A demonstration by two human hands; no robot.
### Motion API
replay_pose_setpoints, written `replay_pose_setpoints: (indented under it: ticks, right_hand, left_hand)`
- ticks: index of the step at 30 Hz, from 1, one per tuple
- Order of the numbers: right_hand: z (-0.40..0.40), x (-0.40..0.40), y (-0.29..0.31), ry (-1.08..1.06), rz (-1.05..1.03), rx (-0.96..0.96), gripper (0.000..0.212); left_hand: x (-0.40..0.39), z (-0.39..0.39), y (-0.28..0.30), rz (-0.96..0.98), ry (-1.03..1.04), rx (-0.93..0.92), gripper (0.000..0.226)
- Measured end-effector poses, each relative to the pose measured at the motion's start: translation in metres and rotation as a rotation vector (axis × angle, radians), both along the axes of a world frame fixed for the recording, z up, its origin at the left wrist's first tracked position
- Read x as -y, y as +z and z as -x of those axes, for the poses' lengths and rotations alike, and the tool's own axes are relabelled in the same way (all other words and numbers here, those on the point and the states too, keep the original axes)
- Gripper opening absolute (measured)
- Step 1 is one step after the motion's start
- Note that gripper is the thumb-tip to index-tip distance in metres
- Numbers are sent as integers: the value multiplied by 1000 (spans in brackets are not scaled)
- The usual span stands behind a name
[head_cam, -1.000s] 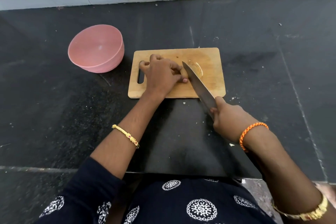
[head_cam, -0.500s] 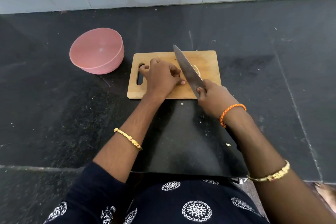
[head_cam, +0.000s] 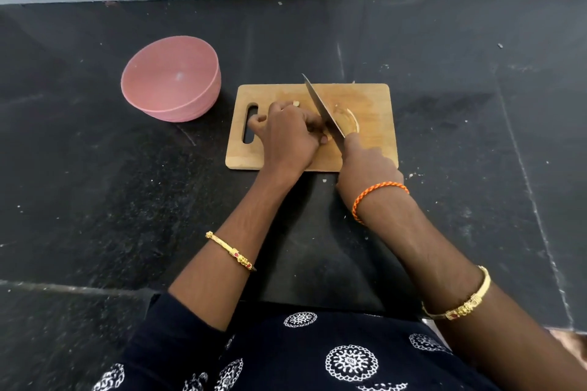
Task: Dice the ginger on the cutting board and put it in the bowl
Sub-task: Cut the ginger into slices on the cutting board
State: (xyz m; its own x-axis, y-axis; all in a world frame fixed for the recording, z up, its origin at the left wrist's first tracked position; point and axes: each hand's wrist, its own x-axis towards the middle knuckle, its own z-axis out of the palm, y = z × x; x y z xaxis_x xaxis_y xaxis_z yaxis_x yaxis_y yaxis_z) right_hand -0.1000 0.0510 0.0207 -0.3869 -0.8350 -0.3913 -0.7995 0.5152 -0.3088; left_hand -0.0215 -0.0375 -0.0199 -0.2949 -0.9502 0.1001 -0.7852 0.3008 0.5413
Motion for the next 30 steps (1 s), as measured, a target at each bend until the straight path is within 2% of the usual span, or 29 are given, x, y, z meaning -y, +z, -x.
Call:
replay_pose_setpoints:
  ticks: [3, 7, 12, 17, 20, 27, 30]
  right_hand:
    - [-1, -6, 3, 3, -28, 24, 31]
    - [-2, -28, 0, 2, -117, 50, 14]
    - [11, -43, 1, 33, -186, 48, 26]
    - [20, -56, 12, 55, -219, 106, 19]
    - [29, -59, 23, 37, -185, 155, 8]
    - [41, -39, 20, -22, -125, 323, 7]
    - [43, -36, 8, -29, -49, 479, 19]
  left_hand:
    - [-2, 3, 1, 31, 22, 35, 16]
    - [-3, 5, 2, 61, 50, 51, 12]
    - [1, 2, 5, -16, 4, 51, 14]
    - [3, -2, 5, -48, 0, 13, 18]
    - [2, -2, 5, -58, -6, -5, 19]
    - [4, -3, 9, -42, -34, 19, 19]
    - [4, -4, 16, 18, 12, -9, 24]
